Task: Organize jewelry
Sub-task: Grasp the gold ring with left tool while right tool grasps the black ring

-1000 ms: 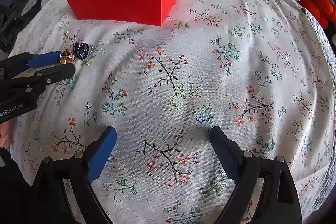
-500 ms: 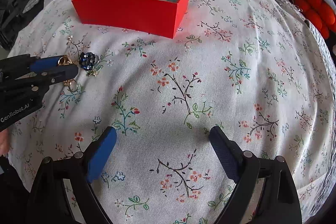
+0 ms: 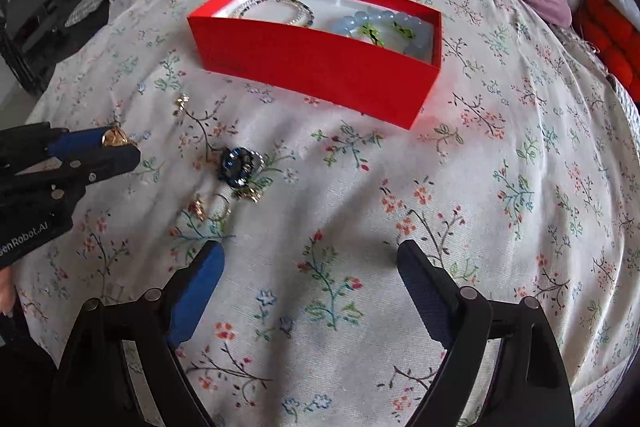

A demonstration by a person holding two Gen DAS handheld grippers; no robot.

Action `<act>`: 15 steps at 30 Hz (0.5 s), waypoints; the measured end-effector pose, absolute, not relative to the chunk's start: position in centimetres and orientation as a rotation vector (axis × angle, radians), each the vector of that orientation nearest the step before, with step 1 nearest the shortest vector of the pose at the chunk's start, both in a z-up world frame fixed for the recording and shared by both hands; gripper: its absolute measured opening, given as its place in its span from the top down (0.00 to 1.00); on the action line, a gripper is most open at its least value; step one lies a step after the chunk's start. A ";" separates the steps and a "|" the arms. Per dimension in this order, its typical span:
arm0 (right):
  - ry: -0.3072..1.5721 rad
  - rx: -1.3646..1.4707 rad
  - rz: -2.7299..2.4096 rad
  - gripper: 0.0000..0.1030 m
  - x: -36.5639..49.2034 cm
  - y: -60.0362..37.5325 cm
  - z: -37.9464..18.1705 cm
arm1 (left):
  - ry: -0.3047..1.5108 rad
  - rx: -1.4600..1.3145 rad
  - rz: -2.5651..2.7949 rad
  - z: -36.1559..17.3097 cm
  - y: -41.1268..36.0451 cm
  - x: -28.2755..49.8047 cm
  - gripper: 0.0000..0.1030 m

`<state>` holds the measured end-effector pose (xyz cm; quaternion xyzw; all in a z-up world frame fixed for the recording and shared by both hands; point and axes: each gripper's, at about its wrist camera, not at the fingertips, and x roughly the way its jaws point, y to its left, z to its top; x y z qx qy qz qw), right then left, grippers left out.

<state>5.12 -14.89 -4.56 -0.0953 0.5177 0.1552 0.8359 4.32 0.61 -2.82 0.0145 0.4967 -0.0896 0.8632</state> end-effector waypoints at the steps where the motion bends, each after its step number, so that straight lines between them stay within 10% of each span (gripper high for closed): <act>1: 1.090 -0.198 0.335 0.24 5.3 -14.5 -4.5 | 1.045 0.025 -0.183 -2.9 0.9 4.3 0.71; 15: 1.059 -0.189 0.396 0.60 7.1 -9.8 -4.8 | 1.058 0.008 -0.175 -3.1 2.5 3.9 0.71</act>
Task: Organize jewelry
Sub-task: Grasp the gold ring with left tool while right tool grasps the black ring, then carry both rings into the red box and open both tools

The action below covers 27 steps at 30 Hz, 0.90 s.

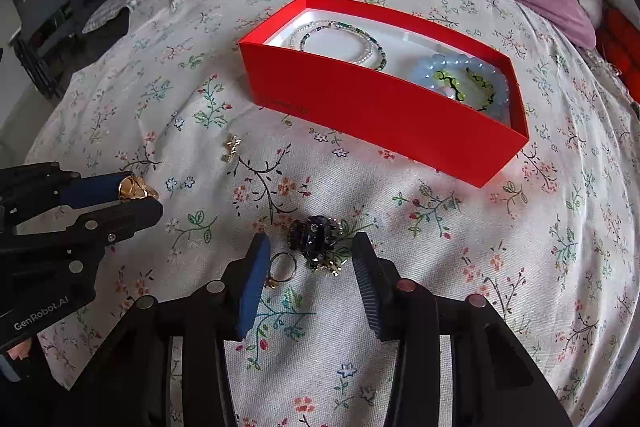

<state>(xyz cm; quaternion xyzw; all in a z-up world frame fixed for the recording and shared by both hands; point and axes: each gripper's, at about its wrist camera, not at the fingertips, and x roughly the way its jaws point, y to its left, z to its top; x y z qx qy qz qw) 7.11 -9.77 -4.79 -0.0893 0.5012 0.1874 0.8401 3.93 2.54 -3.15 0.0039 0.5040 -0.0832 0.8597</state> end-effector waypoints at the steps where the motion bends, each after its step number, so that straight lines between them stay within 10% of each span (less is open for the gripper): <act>1: 1.062 -0.192 0.398 0.64 7.2 -9.5 -4.9 | 1.059 0.009 -0.175 -3.2 2.6 3.9 0.71; 27: 1.035 -0.034 0.401 0.74 7.1 -13.7 -0.1 | 1.030 -0.046 -0.154 -1.3 3.1 4.1 0.71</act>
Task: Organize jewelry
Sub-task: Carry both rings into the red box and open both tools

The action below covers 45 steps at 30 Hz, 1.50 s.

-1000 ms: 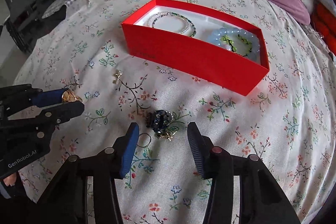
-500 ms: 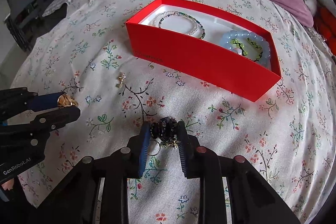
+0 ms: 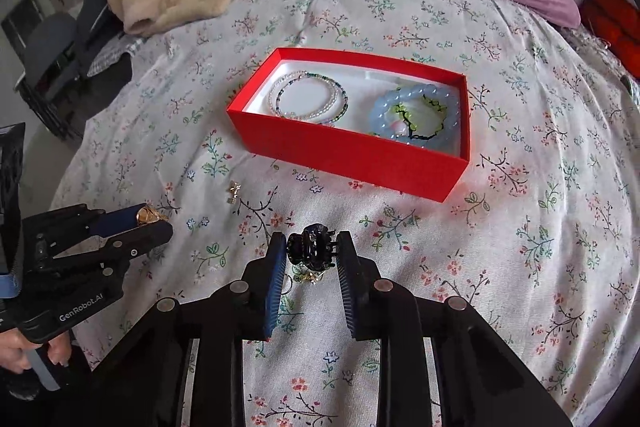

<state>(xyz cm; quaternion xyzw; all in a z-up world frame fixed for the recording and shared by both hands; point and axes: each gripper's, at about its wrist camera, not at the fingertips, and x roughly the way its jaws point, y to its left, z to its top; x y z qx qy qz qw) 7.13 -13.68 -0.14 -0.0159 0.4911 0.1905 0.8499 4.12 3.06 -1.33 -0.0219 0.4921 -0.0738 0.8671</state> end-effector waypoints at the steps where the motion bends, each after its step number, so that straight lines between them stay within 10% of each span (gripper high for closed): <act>1: 1.034 -0.030 0.398 0.74 7.2 -13.8 0.0 | 1.026 -0.048 -0.155 -1.1 3.0 4.2 0.71; 45: 0.995 0.140 0.307 0.73 16.7 -19.0 0.9 | 0.906 -0.102 -0.173 0.0 -3.9 15.9 0.71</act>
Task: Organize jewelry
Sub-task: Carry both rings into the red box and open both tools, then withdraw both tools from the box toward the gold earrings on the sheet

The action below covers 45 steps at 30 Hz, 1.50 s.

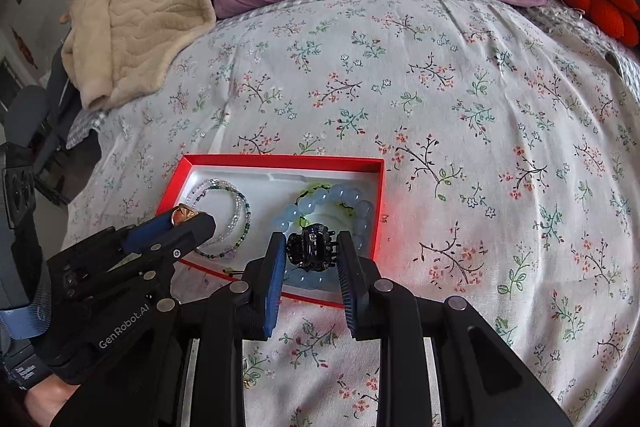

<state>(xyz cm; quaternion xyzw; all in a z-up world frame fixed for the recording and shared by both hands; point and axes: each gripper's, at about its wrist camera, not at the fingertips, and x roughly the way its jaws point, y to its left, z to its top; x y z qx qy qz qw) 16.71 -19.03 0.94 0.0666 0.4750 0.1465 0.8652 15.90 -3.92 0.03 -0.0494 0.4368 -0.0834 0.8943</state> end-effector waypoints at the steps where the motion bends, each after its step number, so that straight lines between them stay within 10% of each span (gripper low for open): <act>1: 0.998 0.141 0.306 0.73 16.9 -19.0 0.8 | 0.906 -0.096 -0.167 -0.1 -4.0 16.1 0.71; 14: 1.024 0.195 0.346 0.72 17.7 -19.3 0.3 | 0.908 -0.092 -0.137 -0.7 -3.7 17.1 0.70; 20: 1.019 0.206 0.364 0.54 17.3 -19.4 0.8 | 0.898 -0.061 -0.139 -0.2 -3.8 16.6 0.55; 45: 1.003 0.084 0.309 0.31 10.7 -20.5 2.4 | 0.966 0.070 -0.146 1.4 -3.6 10.2 0.19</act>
